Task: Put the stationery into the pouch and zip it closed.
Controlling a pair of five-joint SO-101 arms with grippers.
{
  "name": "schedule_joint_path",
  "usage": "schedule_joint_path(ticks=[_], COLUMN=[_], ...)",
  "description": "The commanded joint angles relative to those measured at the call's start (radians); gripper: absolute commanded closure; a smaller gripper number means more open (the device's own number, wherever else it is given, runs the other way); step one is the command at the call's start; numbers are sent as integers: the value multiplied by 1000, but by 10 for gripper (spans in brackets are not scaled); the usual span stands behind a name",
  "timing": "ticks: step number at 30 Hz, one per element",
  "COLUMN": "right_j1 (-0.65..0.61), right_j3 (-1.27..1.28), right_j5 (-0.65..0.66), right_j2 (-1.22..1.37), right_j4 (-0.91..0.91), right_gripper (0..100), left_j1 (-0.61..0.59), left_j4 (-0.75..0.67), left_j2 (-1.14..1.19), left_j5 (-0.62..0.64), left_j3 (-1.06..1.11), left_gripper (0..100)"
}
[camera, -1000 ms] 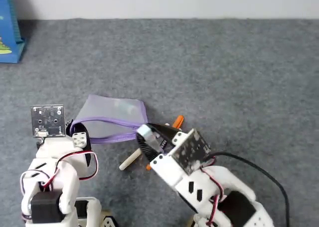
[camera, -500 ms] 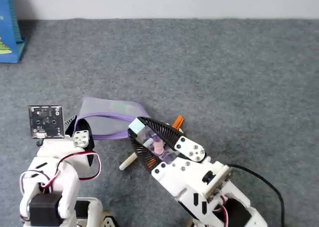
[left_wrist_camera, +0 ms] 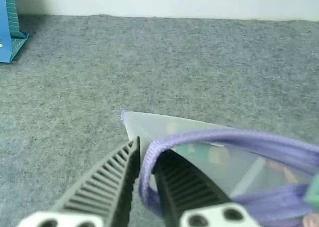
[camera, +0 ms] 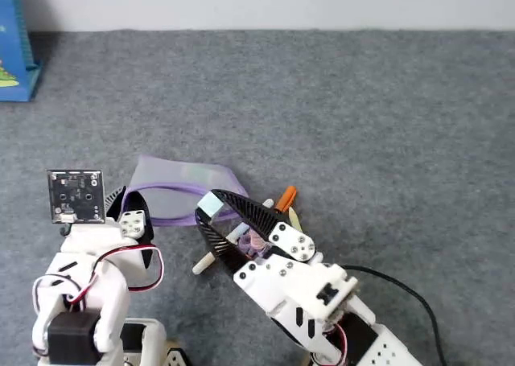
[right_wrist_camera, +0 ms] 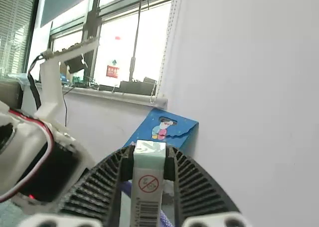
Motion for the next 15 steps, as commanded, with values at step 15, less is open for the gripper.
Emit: schedule_joint_path(ticks=[15], right_j1=[-7], right_j3=[-212], right_j5=[-112], right_j2=[346], right_j4=[-51], right_gripper=[991], left_j1=[3], left_j4=[-29], left_j2=[6], left_j5=[18], left_j3=[-8], left_gripper=[988])
